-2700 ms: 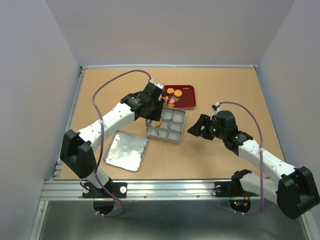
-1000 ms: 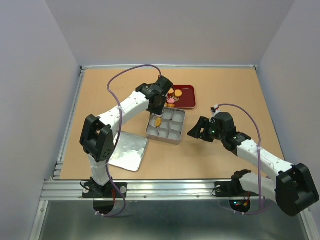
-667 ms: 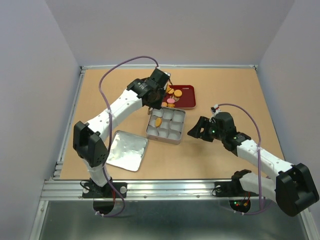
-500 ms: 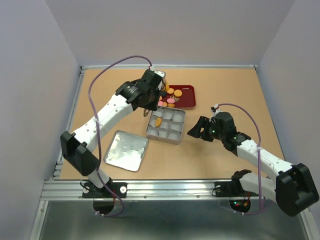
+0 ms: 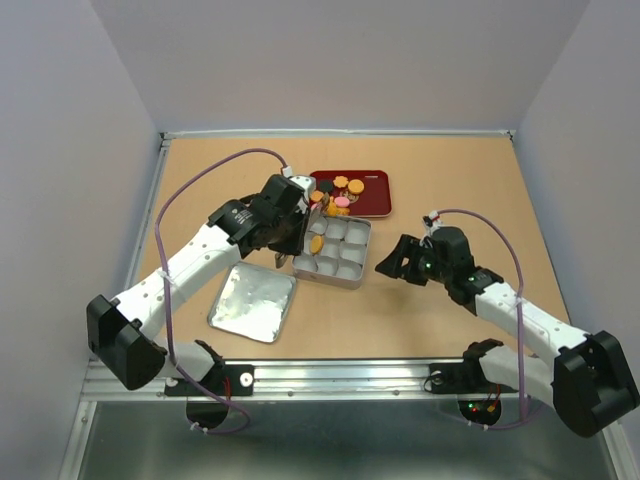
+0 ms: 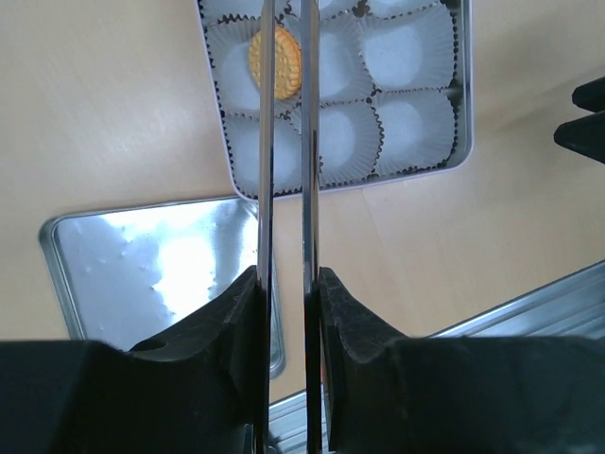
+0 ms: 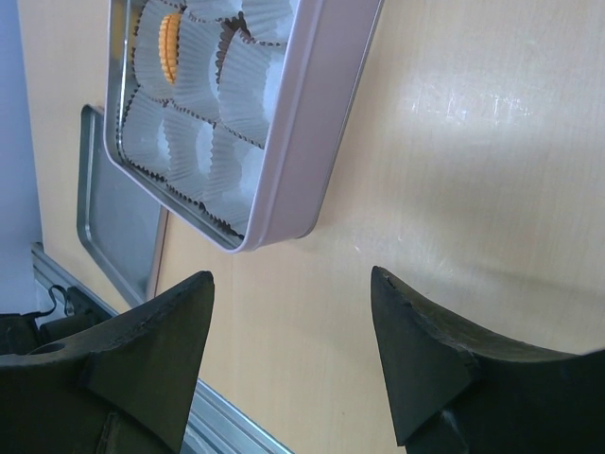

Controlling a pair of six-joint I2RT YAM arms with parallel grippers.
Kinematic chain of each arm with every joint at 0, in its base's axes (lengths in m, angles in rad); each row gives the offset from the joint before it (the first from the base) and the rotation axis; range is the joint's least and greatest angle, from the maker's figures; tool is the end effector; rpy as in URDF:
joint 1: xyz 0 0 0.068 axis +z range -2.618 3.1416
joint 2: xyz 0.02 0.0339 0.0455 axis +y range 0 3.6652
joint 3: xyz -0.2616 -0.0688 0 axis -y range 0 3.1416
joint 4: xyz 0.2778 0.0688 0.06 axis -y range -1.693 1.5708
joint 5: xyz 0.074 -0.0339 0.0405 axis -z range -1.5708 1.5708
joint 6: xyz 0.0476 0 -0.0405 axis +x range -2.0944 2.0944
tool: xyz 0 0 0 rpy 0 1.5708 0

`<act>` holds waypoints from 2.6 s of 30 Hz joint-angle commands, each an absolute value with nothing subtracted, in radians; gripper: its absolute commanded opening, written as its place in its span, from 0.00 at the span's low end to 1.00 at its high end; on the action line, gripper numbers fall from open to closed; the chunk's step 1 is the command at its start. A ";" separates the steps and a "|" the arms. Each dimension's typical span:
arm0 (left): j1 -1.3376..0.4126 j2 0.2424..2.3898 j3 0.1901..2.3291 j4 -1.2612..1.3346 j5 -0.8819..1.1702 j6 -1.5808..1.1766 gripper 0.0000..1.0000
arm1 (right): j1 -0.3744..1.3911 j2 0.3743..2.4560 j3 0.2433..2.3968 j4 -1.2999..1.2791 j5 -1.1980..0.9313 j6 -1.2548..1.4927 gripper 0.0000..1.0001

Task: Pack the cookies

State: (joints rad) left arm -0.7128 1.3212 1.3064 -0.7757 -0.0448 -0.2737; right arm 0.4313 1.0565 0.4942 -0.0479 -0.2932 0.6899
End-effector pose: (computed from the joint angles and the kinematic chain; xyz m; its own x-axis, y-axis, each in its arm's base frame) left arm 0.2431 -0.2074 0.3365 -0.6878 0.2376 -0.6859 0.4607 0.8731 -0.1595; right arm 0.2271 0.1197 0.1754 -0.7932 0.3057 -0.5267 -0.1433 0.7469 0.6493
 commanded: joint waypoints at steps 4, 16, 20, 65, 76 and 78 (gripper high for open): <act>-0.738 1.354 1.250 -0.631 -0.005 -0.304 0.16 | 0.426 1.009 0.454 -0.009 -0.288 0.704 0.72; -0.752 1.379 1.177 -0.607 -0.066 -0.316 0.16 | 0.426 1.020 0.451 -0.009 -0.288 0.706 0.72; -0.753 1.387 1.158 -0.603 -0.074 -0.318 0.16 | 0.426 1.026 0.451 -0.009 -0.290 0.706 0.72; -0.690 1.805 1.726 -0.703 -0.181 -0.124 0.54 | 0.426 1.112 0.420 0.057 -0.301 0.692 0.72; -0.626 1.947 1.812 -0.676 -0.144 -0.072 0.51 | 0.426 1.219 0.428 0.104 -0.330 0.684 0.72; -0.626 1.971 1.828 -0.678 -0.135 -0.061 0.51 | 0.428 1.236 0.433 0.109 -0.336 0.683 0.72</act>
State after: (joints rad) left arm -0.6224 1.9636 1.7618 -0.6952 -0.1547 -0.0990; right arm 0.4313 1.2198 0.4385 0.0399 -0.3172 0.7025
